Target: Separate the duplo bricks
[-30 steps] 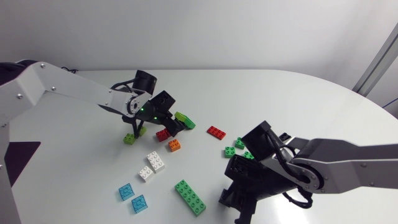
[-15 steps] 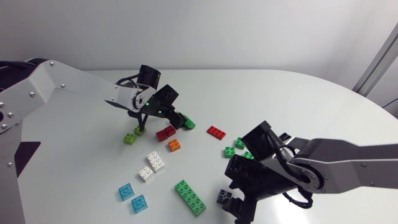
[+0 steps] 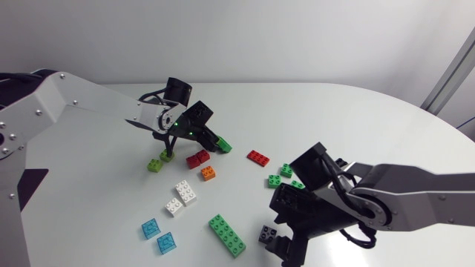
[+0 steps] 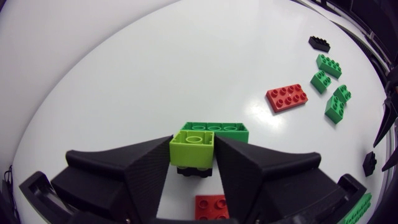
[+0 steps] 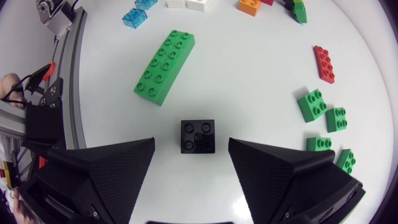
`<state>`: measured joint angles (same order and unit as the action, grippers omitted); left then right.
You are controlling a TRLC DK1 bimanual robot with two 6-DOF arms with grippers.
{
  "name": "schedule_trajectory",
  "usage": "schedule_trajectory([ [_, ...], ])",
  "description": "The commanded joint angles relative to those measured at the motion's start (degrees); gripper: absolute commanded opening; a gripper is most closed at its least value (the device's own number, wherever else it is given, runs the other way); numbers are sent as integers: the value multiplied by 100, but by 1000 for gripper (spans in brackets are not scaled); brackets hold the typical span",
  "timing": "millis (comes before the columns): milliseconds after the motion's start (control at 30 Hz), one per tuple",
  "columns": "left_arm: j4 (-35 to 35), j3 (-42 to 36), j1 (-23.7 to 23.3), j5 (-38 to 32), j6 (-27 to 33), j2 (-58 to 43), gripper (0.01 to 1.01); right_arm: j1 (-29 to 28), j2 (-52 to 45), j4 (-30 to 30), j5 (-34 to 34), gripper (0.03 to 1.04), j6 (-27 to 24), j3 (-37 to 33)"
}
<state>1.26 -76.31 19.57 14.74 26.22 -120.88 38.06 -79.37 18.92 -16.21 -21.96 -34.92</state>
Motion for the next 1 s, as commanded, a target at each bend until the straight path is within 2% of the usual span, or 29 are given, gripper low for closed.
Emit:
schedule_trajectory([
  [0,-38,-94,3,-15,-82,-164,226,52,150,121,21,854,-90,-59],
  [200,-11,2,20,-6,-117,73,215,52,458,147,100,854,-37,-103],
  [533,955,143,161,319,-451,1154,213,694,801,-714,1577,854,-2,-226],
  [733,1773,20,266,767,-776,1471,211,1089,546,-1760,2878,854,-450,-156],
  [867,2256,-94,275,1110,-961,1603,211,1177,361,-2586,3396,854,-758,20],
  [967,2581,-173,249,1435,-1057,1708,211,1168,282,-3008,3510,854,-898,108],
])
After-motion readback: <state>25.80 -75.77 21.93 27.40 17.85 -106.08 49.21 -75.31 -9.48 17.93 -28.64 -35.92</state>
